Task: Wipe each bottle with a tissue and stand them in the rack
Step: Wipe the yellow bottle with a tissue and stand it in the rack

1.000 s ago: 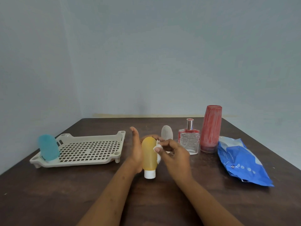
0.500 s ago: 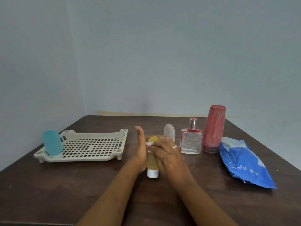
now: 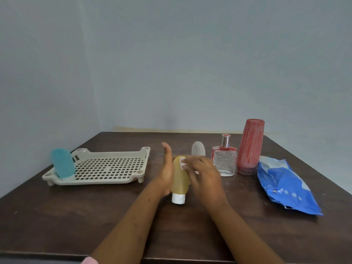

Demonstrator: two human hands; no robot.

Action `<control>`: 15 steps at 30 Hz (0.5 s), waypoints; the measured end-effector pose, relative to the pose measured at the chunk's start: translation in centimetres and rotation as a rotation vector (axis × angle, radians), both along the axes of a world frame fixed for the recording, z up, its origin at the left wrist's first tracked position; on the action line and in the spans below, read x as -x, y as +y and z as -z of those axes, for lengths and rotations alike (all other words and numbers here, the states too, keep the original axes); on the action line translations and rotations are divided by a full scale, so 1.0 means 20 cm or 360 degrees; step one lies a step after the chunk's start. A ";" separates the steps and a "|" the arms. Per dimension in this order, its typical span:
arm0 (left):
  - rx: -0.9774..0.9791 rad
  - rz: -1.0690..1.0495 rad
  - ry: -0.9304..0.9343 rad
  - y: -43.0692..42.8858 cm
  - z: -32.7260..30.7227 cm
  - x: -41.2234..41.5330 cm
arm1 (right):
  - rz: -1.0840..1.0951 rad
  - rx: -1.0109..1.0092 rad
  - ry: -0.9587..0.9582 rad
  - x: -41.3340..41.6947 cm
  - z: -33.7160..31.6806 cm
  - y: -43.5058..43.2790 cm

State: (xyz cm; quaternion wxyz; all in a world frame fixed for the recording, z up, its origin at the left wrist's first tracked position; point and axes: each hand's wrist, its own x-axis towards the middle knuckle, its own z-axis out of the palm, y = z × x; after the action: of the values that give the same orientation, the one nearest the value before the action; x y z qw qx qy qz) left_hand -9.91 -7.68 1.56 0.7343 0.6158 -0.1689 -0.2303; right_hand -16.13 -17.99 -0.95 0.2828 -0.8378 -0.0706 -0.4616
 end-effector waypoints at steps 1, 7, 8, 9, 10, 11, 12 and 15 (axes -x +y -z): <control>-0.0011 -0.0004 -0.0010 0.00 0.00 0.00 | -0.0010 -0.0153 0.0023 0.00 0.00 0.00; 0.0161 0.0152 -0.0052 0.00 0.02 -0.05 | -0.0259 -0.0675 0.0275 0.00 0.01 0.00; 0.0181 0.0142 -0.0077 0.00 0.03 -0.06 | -0.0286 -0.0677 0.0293 0.00 0.00 0.00; 0.0209 0.0150 -0.0085 -0.01 0.04 -0.07 | -0.0316 -0.0677 0.0311 0.00 0.00 0.00; 0.0222 0.0148 -0.0091 0.00 0.04 -0.07 | -0.0342 -0.0676 0.0339 0.00 0.00 0.00; 0.0241 0.0156 -0.0085 0.00 0.04 -0.07 | -0.0364 -0.0674 0.0367 0.01 0.00 0.00; 0.0254 0.0157 -0.0085 0.00 0.05 -0.08 | -0.0363 -0.0668 0.0402 0.01 0.01 0.00; 0.0288 0.0083 -0.0045 0.01 0.05 -0.09 | -0.0368 -0.0716 0.0588 -0.01 0.03 0.00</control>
State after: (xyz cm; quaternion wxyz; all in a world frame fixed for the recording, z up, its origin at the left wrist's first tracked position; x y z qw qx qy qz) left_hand -8.05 -7.49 0.53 0.7783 0.5454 -0.2153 -0.2244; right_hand -15.97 -18.06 -1.55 0.5197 -0.8104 -0.0087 -0.2703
